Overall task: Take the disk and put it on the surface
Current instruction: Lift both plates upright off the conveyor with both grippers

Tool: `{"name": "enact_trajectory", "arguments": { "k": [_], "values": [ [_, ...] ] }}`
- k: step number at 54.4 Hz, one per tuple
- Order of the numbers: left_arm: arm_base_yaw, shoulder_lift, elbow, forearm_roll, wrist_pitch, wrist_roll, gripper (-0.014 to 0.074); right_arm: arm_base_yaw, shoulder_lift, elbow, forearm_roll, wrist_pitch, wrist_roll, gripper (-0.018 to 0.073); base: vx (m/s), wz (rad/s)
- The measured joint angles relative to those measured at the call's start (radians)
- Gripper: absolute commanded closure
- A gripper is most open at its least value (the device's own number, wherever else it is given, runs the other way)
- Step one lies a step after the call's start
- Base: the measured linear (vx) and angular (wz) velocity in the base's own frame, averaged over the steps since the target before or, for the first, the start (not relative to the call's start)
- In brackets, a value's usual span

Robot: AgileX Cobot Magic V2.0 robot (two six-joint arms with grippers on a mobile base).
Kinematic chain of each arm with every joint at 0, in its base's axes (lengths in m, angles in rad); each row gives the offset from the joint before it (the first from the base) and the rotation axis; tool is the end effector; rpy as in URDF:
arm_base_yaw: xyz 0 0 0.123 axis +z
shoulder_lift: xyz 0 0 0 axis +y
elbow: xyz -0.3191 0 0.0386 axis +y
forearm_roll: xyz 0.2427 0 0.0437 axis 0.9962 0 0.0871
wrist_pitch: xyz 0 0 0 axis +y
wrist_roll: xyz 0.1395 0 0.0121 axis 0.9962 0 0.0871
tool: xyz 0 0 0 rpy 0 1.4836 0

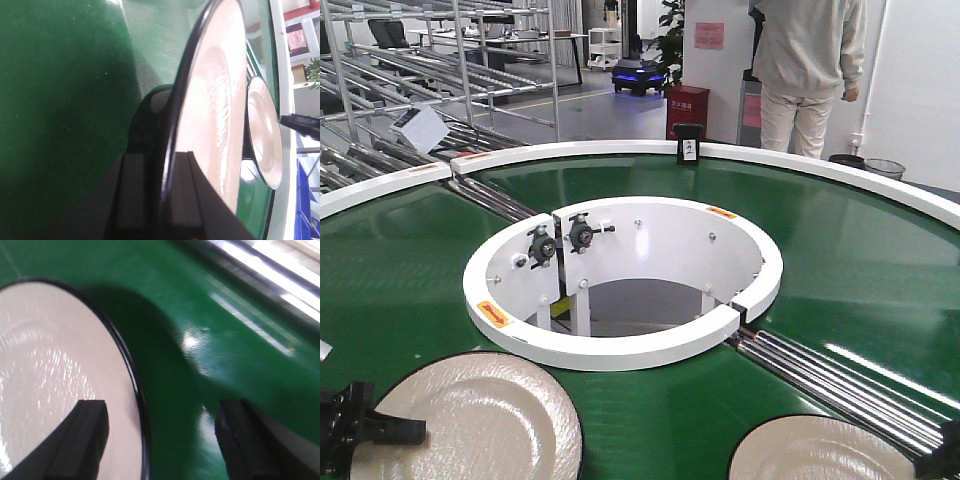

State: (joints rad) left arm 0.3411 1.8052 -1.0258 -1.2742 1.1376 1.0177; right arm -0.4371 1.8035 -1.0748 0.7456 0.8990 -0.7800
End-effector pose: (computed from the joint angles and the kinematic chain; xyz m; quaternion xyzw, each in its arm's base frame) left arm 0.3578 -0.0020 0.2188 -0.0348 0.8572 -0.4566 0.2354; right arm 0.3421 -0.0777 0.1789 0.0602 0.9555 0.2286 0.1765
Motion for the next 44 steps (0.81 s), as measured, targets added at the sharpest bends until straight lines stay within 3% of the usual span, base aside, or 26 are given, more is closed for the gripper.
{"name": "enact_trajectory", "arguments": {
  "k": [16,24,36,44],
  "values": [
    [0.0,0.0,0.0,0.0,0.0,0.0,0.0601,0.12,0.086,-0.002,0.038,0.013,-0.076,0.009,0.0,0.0],
    [0.0,0.0,0.0,0.0,0.0,0.0,0.0601,0.165,0.089,-0.002,0.036,0.013,-0.08,0.0232,0.0,0.0],
    [0.0,-0.001,0.0,0.0,0.0,0.0,0.0601,0.168,0.077,-0.02,0.095,0.057,-0.034,0.0547,0.0,0.0],
    [0.0,-0.002,0.0,0.0,0.0,0.0,0.0601,0.168,0.079,-0.02,0.159,0.091,-0.023,0.0572,0.0,0.0]
  ]
}}
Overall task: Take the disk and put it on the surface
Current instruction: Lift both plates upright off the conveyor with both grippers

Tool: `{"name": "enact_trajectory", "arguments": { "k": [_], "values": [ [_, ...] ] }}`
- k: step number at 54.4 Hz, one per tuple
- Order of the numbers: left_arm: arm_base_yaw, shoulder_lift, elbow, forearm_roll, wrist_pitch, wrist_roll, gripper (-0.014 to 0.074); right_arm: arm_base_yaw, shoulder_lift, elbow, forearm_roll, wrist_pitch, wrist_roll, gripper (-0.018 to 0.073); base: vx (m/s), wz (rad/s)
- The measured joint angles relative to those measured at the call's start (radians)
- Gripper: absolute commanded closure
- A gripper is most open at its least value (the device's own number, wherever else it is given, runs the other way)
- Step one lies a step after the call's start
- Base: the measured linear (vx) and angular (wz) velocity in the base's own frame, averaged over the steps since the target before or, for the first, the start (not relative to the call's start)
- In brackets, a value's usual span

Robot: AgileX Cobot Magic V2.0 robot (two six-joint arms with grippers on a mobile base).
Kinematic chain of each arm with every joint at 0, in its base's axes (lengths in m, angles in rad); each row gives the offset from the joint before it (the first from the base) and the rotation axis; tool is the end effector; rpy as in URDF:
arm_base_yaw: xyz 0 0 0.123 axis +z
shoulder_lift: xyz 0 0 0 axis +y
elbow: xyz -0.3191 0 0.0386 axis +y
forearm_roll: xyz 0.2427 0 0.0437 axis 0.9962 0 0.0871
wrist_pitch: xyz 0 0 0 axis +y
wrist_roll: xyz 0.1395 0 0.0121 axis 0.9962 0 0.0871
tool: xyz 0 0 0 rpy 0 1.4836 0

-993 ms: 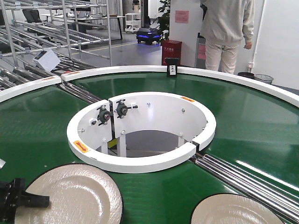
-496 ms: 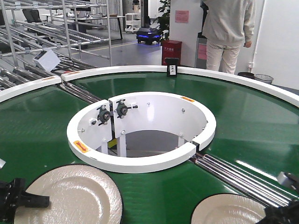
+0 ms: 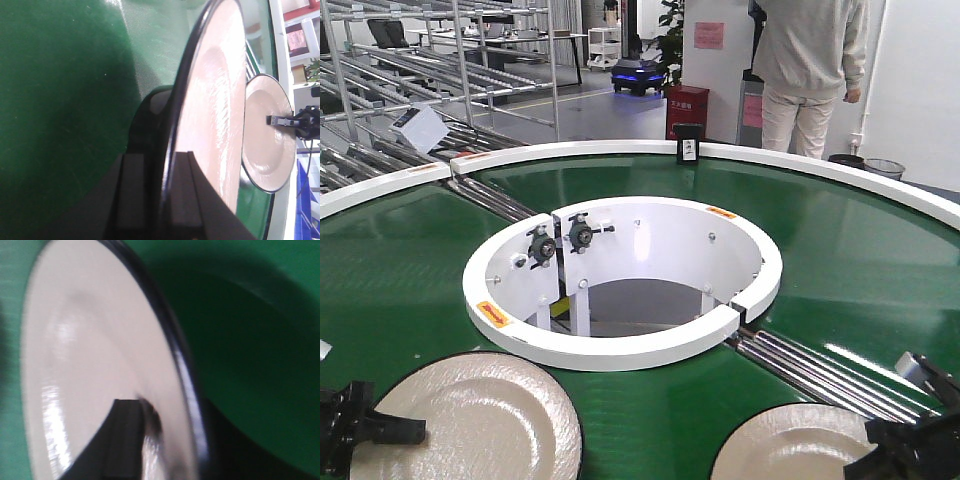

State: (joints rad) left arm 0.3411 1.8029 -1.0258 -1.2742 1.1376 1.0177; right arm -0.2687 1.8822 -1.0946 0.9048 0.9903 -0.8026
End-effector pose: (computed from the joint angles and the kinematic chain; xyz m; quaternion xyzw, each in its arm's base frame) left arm 0.3576 -0.0021 0.2196 -0.0342 0.8572 -0.4564 0.2363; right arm 0.3607 -0.0038 0.1690 0.0151 0.9349 0.3289 0.1326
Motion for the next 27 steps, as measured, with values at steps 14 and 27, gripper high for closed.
{"name": "enact_trajectory", "arguments": {
  "k": [14,27],
  "values": [
    [0.0,0.0,0.0,-0.016,0.0,-0.084,0.0598,0.014,-0.038,0.014,0.156,0.097,0.044,0.0567,0.0,0.0],
    [-0.008,-0.022,0.0,-0.03,0.0,-0.19,0.0598,0.014,-0.221,0.01,0.342,0.109,0.127,0.0567,0.0,0.0]
  ]
}}
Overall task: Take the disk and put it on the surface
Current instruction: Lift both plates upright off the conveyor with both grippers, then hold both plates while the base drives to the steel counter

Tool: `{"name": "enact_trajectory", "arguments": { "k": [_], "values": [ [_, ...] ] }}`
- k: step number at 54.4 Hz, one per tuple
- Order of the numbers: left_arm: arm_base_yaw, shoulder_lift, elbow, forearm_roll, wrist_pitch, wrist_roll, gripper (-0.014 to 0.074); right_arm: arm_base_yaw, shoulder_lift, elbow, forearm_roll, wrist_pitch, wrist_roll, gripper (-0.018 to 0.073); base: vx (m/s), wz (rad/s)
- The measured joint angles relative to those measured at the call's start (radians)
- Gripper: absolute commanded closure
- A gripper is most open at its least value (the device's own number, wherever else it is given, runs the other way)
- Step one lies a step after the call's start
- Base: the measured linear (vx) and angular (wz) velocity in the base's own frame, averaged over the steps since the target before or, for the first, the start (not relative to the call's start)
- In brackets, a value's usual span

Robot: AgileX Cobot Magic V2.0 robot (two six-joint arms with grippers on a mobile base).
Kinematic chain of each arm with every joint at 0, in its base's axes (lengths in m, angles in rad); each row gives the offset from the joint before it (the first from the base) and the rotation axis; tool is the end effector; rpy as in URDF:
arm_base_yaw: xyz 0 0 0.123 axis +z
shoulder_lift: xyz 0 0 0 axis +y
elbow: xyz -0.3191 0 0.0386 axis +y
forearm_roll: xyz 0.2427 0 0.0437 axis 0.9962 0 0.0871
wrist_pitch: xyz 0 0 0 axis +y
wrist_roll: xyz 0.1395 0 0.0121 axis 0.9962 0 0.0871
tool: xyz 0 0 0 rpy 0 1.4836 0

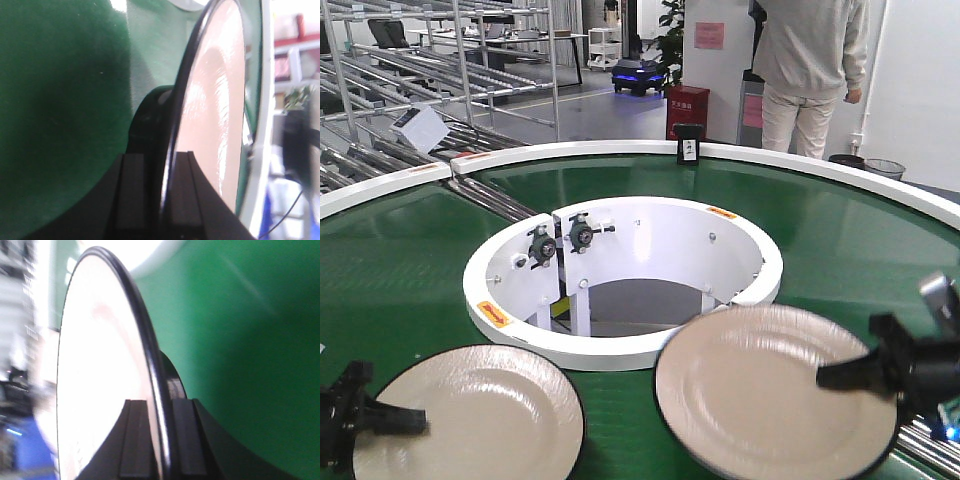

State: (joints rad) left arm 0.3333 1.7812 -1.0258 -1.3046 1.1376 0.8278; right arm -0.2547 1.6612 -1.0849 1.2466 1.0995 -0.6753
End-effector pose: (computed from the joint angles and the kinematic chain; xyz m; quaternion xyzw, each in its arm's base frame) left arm 0.3580 -0.0058 0.2298 -0.1148 0.8429 -0.4836 0.2058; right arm 0.3510 0.0309 0.2768 0.0942 0.8503 0.4660 0.2257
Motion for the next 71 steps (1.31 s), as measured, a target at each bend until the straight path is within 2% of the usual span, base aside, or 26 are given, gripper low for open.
{"name": "enact_trajectory", "arguments": {
  "k": [2,3,11,18,23,35,71],
  "values": [
    [-0.006,-0.012,0.0,-0.009,-0.003,-0.018,0.0598,0.0,-0.029,-0.013,0.013,0.006,0.022,0.0567,0.0,0.0],
    [-0.039,-0.048,0.0,-0.041,-0.013,-0.04,0.0598,0.011,-0.076,-0.074,0.021,0.02,0.067,0.0566,0.0,0.0],
    [-0.129,-0.126,0.0,-0.095,-0.01,-0.078,0.0598,0.066,-0.11,-0.258,-0.003,0.023,0.172,0.0566,0.0,0.0],
    [-0.222,-0.201,0.0,-0.109,-0.03,-0.141,0.0598,0.146,-0.111,-0.444,-0.074,0.009,0.318,0.0564,0.0,0.0],
    [-0.26,-0.248,0.0,-0.11,-0.058,-0.16,0.0598,0.176,-0.111,-0.541,-0.132,0.006,0.389,0.0562,0.0,0.0],
    [-0.271,-0.305,0.0,-0.11,-0.089,-0.169,0.0598,0.177,-0.111,-0.608,-0.2,0.002,0.441,0.0561,0.0,0.0],
    [-0.271,-0.308,0.0,-0.11,-0.096,-0.169,0.0598,0.177,-0.111,-0.608,-0.203,0.006,0.447,0.0561,0.0,0.0]
  ]
}}
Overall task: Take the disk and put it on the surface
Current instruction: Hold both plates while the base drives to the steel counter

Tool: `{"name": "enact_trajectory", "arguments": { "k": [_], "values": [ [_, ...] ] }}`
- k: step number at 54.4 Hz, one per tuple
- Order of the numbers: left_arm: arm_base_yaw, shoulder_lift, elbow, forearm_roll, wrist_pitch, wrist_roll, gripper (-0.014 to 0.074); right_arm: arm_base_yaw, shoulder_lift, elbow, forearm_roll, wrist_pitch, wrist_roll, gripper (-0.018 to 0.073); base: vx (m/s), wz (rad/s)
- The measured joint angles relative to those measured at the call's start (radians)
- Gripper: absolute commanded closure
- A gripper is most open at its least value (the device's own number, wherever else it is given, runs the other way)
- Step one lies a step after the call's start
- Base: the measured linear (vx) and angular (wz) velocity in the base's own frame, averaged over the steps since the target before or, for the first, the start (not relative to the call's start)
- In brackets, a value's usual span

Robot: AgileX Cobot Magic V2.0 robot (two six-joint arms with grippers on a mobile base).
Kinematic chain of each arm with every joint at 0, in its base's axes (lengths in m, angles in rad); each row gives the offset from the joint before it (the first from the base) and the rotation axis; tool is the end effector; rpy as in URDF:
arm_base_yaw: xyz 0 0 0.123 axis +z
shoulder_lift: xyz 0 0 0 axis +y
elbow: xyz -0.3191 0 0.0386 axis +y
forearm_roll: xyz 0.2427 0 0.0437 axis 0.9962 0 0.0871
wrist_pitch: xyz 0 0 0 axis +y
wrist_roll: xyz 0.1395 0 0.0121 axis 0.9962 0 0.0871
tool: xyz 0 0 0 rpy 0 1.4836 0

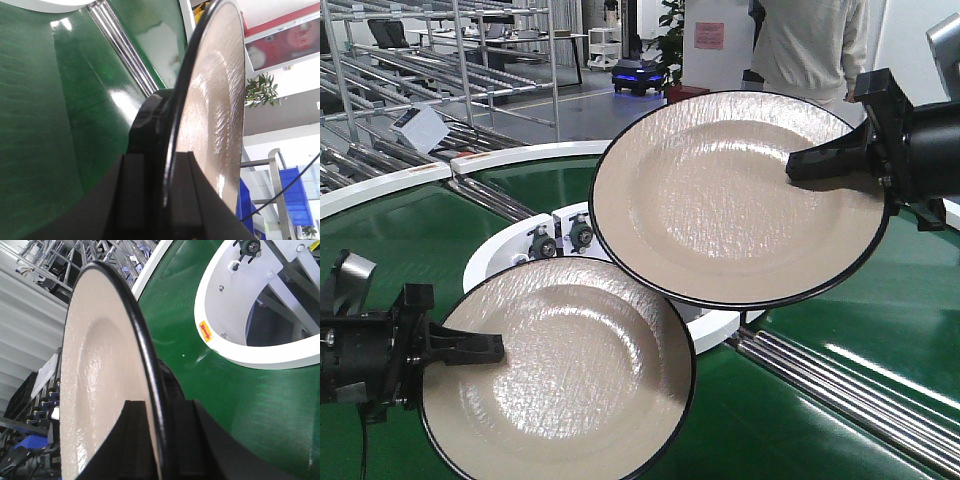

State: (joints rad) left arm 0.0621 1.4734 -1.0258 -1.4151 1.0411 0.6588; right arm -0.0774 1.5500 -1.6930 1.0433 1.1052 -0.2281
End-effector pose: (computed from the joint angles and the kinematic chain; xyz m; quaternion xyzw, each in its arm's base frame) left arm 0.3114 -0.1003 0.3362 -0.0449 0.8060 -0.5263 0.2670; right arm 0.3488 0.0814 0.4737 -0.0030 0.8172 0.4441 0.3674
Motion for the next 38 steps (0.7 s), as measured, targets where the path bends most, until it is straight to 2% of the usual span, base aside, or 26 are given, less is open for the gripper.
{"name": "enact_trajectory", "arguments": {
  "k": [38],
  "values": [
    [0.0,0.0,0.0,0.0,-0.01,0.0,0.0598,0.0,0.002,0.0,0.0,-0.001,0.0,0.0561,-0.04,0.02]
  ]
}}
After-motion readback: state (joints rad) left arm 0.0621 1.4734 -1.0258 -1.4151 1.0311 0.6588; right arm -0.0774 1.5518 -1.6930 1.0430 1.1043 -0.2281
